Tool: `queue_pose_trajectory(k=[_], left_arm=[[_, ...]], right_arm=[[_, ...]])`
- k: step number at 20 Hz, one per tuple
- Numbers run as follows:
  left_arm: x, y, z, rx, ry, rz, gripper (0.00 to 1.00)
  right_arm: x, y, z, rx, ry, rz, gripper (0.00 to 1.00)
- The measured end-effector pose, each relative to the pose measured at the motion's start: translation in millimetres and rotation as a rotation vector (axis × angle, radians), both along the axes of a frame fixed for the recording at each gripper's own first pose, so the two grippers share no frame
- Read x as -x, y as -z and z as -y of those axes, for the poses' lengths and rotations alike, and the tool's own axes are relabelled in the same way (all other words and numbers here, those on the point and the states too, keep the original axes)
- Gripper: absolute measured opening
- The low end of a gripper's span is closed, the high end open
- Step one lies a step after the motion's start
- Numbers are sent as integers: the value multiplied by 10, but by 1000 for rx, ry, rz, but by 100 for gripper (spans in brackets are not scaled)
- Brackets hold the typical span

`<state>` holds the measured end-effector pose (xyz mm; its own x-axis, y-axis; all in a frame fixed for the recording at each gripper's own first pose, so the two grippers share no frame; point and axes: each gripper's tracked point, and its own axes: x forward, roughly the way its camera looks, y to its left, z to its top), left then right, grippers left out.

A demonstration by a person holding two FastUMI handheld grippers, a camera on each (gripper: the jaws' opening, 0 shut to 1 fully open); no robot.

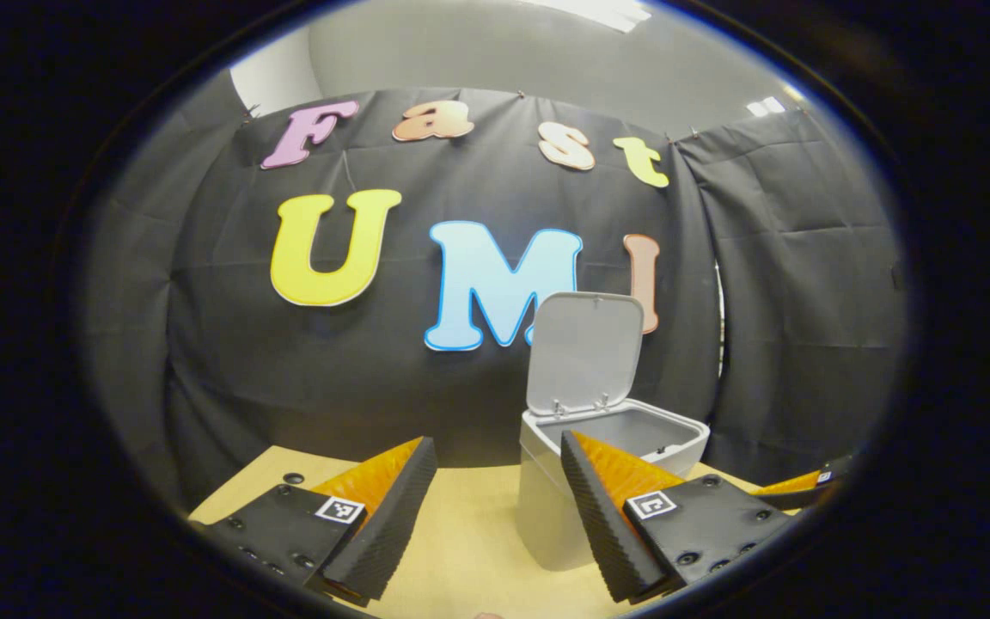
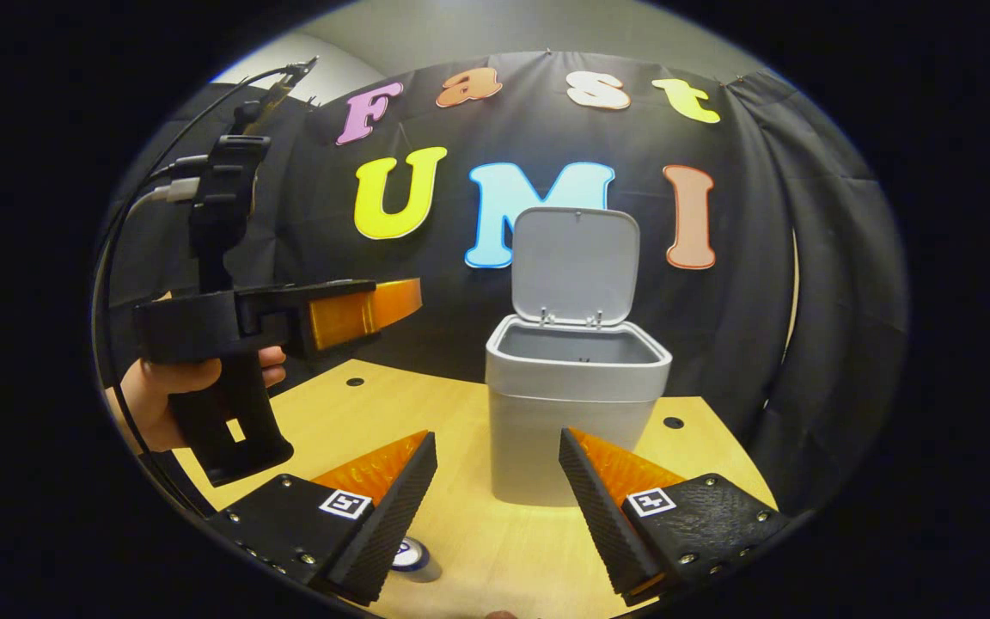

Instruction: Press the lid of the desktop garbage bin to open it, pick up the crumpled paper on the desktop and throw it into the bin, then pick up the pop can on the desktop and drop it into the bin, and finally close the garbage bin lid.

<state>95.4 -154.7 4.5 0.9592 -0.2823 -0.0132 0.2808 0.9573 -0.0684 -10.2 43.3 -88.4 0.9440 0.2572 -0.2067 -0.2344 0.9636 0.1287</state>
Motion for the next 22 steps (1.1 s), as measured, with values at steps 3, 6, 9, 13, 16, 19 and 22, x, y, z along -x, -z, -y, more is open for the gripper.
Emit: queue_pose_trajectory(k=[3, 6, 9, 13, 16, 19, 22], left_arm=[[88, -7, -126, -1, -16, -2, 95], [136, -44, -222, -6, -29, 4, 95], [184, -38, -255, 0, -26, 7, 95], [216, 3, -299, 0, -28, -5, 96], [217, 37, -307, -3, -29, -12, 96], [223, 62, -315, -3, -26, -17, 96], [218, 106, -368, -8, -36, -30, 96]], right_arm=[[36, 148, -242, -16, -64, -45, 93], [74, 335, -443, -5, -125, -101, 93], [118, 569, -609, 20, -178, -171, 93], [171, 894, -763, 49, -230, -278, 93], [227, 1158, -828, 93, -255, -378, 93], [293, 1266, -854, 113, -278, -431, 93], [320, 1426, -907, 106, -293, -476, 93]])
